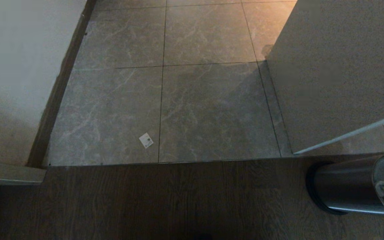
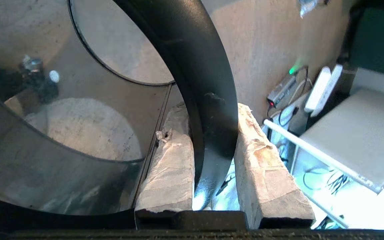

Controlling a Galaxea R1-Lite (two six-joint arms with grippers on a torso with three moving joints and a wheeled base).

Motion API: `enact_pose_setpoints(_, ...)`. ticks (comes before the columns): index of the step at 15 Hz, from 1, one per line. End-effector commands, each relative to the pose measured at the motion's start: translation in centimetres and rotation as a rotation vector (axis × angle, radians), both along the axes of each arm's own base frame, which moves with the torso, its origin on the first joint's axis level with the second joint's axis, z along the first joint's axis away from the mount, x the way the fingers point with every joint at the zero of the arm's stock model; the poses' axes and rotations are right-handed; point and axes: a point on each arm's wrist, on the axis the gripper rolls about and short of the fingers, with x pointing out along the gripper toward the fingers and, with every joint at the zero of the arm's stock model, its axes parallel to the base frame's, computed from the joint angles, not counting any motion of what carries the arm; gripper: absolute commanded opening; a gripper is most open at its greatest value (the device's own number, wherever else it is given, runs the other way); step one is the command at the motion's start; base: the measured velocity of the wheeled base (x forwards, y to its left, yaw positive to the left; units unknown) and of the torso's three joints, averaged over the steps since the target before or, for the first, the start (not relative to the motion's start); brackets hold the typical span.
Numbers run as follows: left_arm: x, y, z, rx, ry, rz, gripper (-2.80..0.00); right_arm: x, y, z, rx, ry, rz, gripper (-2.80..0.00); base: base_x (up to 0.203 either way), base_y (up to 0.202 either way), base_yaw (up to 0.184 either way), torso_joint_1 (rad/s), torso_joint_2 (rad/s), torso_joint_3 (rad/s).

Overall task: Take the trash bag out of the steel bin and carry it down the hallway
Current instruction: Place the outer trash can on the ground

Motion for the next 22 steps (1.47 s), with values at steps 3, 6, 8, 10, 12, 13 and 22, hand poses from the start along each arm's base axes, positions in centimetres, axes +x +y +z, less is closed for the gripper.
enact_pose_setpoints(3, 0.0, 0.0, 0.0, 0.001, 0.000, 0.000, -2.80, -2.4, -6.7, -3.2, 0.080, -0.021, -0.054, -2.80, 0.000, 0.000, 0.000, 0.000, 0.00, 0.000)
enact_pose_setpoints(6, 0.0, 0.0, 0.0, 0.001, 0.000, 0.000, -2.80, -3.3, -8.2, -4.9, 0.136, -0.074, -0.054, -2.80, 0.000, 0.000, 0.000, 0.000, 0.00, 0.000)
enact_pose_setpoints(8, 0.0, 0.0, 0.0, 0.001, 0.000, 0.000, -2.80, -3.3, -9.1, -6.0, 0.196, -0.141, -0.068, -2.80, 0.000, 0.000, 0.000, 0.000, 0.00, 0.000)
enact_pose_setpoints(10, 0.0, 0.0, 0.0, -0.001, 0.000, 0.000, -2.80, -3.3, -10.2, -7.3, 0.251, -0.210, -0.061, -2.80, 0.000, 0.000, 0.000, 0.000, 0.00, 0.000)
enact_pose_setpoints(12, 0.0, 0.0, 0.0, 0.001, 0.000, 0.000, -2.80, -3.4, -11.6, -8.8, 0.274, -0.248, -0.039, -2.80, 0.000, 0.000, 0.000, 0.000, 0.00, 0.000)
enact_pose_setpoints(13, 0.0, 0.0, 0.0, -0.001, 0.000, 0.000, -2.80, -3.4, -12.2, -9.5, 0.287, -0.270, -0.028, -2.80, 0.000, 0.000, 0.000, 0.000, 0.00, 0.000)
enact_pose_setpoints(22, 0.0, 0.0, 0.0, 0.001, 0.000, 0.000, -2.80, -4.1, -20.0, -18.5, 0.381, -0.483, -0.174, -2.80, 0.000, 0.000, 0.000, 0.000, 0.00, 0.000)
